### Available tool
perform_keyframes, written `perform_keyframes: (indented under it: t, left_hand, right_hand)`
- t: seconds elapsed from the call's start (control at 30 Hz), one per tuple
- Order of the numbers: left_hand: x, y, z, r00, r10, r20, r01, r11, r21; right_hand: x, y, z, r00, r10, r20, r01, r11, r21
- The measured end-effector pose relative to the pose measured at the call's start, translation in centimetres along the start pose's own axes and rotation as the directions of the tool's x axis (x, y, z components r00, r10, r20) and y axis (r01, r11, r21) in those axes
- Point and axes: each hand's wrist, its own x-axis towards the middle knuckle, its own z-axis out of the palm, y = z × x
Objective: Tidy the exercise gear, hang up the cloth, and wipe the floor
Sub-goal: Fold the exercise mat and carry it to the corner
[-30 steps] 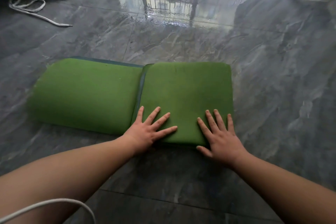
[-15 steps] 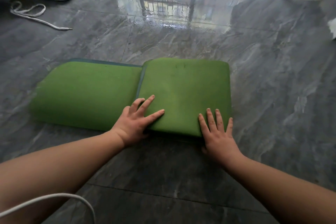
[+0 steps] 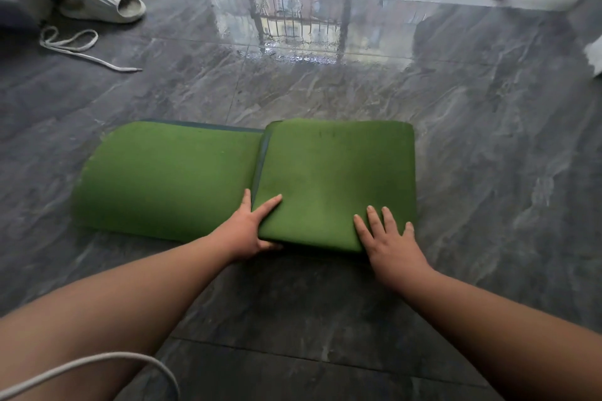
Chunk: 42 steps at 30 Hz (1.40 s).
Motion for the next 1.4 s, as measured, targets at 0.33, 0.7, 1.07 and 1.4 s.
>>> perform_keyframes:
  t: [0.33,0.7,1.07,1.4]
  left_hand:
    - [0.0,-1.8,-1.6,0.996,0.066,-0.060,-0.067,0.998,-0.014]
    - [-6.7,-16.5,-3.5,0.922,-0.355,-0.156,0.384,0.890,0.245]
    - [-4.1,-16.6,-4.8,0.563,-0.826,-0.036,0.315,0.255,-0.914]
    - [-6.3,-12.5,-4.8,0.830,-0.545,-0.120,0.505,0.825,-0.253]
  right_hand:
    - [3.5,-11.2,-4.4,0.950,-0.211,-0.231,0.239,0.966,0.101]
    - [6.4,-15.5,-2.1,0.991,-0.116,-0.074,0.117,0.993,0.022]
    - [5.9,-15.6,-2.3,0.993,-0.098,-0.069,0.096,0.995,-0.035]
    - [5.5,-15.7,-4.1,0.993,-0.091,-0.078,0.094,0.995,0.033]
